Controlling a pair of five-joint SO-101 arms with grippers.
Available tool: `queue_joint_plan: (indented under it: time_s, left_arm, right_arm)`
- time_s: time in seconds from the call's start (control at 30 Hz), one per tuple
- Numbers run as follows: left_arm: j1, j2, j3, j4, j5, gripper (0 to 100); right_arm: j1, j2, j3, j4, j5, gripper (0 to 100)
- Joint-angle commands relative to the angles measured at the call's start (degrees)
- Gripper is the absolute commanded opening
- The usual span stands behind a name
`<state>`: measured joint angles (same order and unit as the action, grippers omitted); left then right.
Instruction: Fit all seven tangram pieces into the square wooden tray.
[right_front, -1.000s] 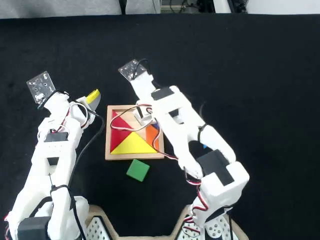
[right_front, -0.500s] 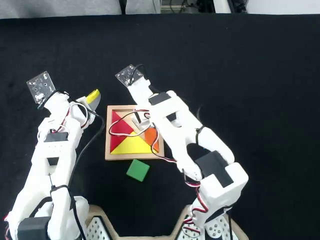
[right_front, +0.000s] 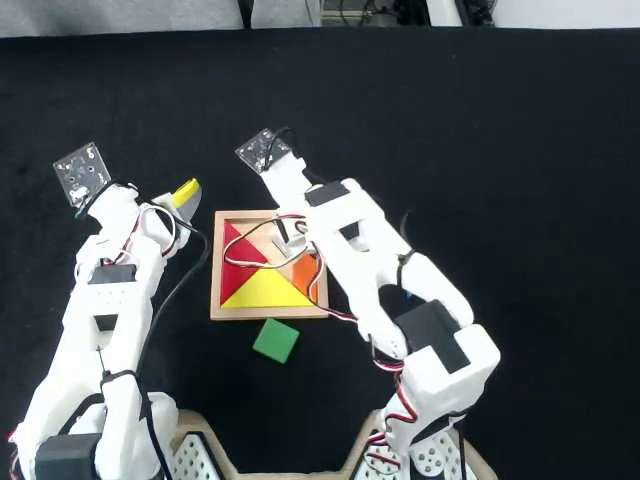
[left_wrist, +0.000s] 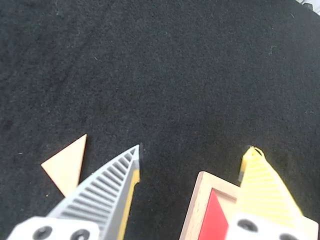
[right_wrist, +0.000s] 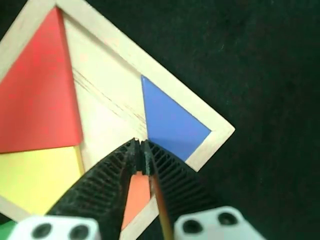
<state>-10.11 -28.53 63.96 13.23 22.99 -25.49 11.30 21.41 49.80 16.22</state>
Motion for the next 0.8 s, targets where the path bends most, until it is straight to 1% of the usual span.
queue_joint_plan:
  time_s: [0.0, 0.23, 0.37, 0.47, 0.53, 0.77]
  left_arm:
    - [0.2, -0.1, -0.6, -1.1, -0.6, 32]
    - [0.2, 0.0, -0.7, -1.1, -0.6, 32]
    - [0.2, 0.0, -0.7, -1.1, -0.6, 32]
    - [0.2, 0.0, -0.7, -1.1, -0.6, 32]
    - [0.2, 0.0, -0.7, -1.1, -0.6, 32]
    - [0.2, 0.0, -0.7, -1.2, -0.6, 32]
  right_arm:
    - [1.3, -5.7, 0.0, 0.7, 0.3, 1.1]
    - [1.5, -15.5, 5.5, -0.1, 0.4, 1.1]
    - [1.7, -19.4, 11.4, -6.8, 0.4, 1.1]
    - [2.9, -21.1, 16.0, -13.4, 0.3, 1.1]
    - [4.0, -21.8, 17.5, -16.0, 0.3, 1.1]
    - [5.3, -21.7, 17.7, -17.0, 0.2, 1.1]
